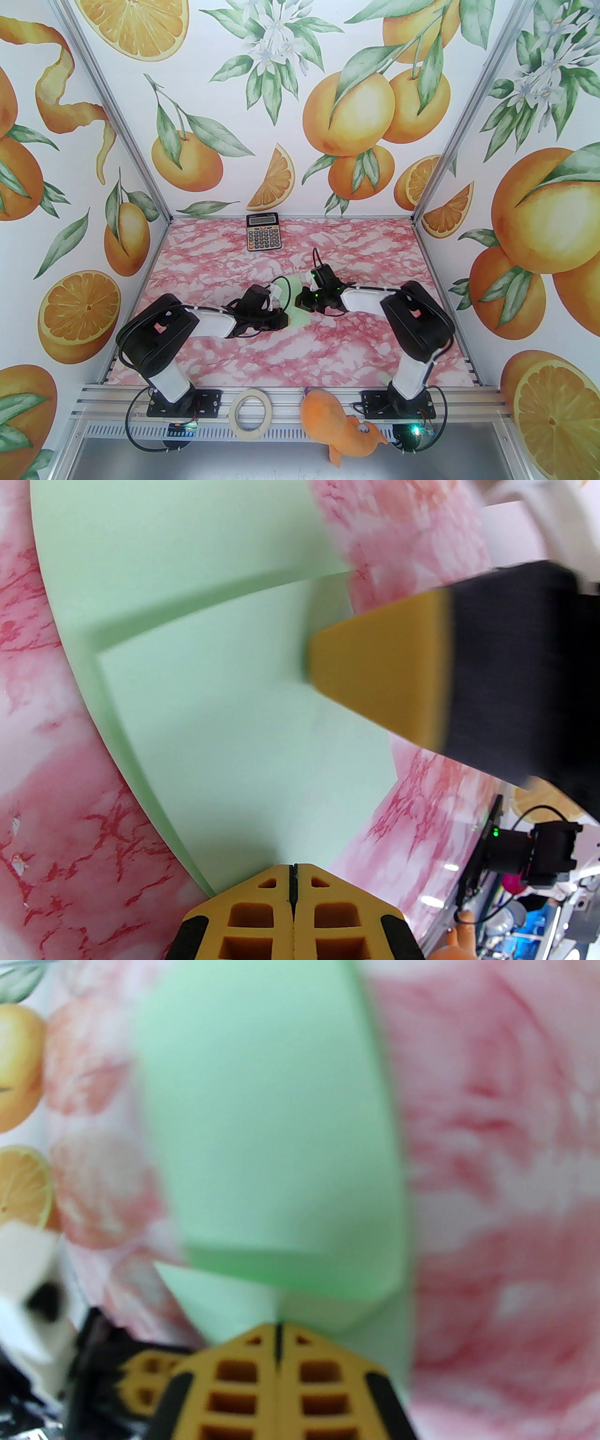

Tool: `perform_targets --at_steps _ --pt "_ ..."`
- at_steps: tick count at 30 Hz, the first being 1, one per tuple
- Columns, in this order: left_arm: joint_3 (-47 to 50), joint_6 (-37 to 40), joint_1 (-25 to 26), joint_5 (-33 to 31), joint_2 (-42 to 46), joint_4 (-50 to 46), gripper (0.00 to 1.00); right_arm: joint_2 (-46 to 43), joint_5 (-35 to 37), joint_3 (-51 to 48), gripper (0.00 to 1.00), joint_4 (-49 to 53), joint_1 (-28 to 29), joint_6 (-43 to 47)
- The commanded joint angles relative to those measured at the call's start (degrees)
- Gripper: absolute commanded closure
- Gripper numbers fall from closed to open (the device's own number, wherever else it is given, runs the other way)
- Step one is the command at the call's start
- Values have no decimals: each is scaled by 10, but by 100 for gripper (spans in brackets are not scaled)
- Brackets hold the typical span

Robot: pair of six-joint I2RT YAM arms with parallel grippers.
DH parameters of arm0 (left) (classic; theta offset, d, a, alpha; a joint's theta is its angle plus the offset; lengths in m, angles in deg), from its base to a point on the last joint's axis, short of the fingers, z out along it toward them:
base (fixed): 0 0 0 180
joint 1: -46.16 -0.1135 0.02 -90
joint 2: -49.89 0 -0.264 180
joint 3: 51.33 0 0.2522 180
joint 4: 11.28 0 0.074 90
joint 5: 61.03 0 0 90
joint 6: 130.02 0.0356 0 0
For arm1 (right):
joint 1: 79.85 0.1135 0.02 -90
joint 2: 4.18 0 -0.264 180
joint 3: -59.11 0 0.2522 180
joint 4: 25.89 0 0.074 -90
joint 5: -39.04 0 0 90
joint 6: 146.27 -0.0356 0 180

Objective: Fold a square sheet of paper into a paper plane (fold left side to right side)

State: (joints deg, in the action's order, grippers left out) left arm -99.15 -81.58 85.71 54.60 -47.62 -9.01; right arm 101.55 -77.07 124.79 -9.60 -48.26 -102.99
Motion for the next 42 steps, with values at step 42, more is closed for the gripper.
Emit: perform_targets --at_steps 42 --pt "-2 12 3 -9 4 -110 100 27 20 10 100 4 5 27"
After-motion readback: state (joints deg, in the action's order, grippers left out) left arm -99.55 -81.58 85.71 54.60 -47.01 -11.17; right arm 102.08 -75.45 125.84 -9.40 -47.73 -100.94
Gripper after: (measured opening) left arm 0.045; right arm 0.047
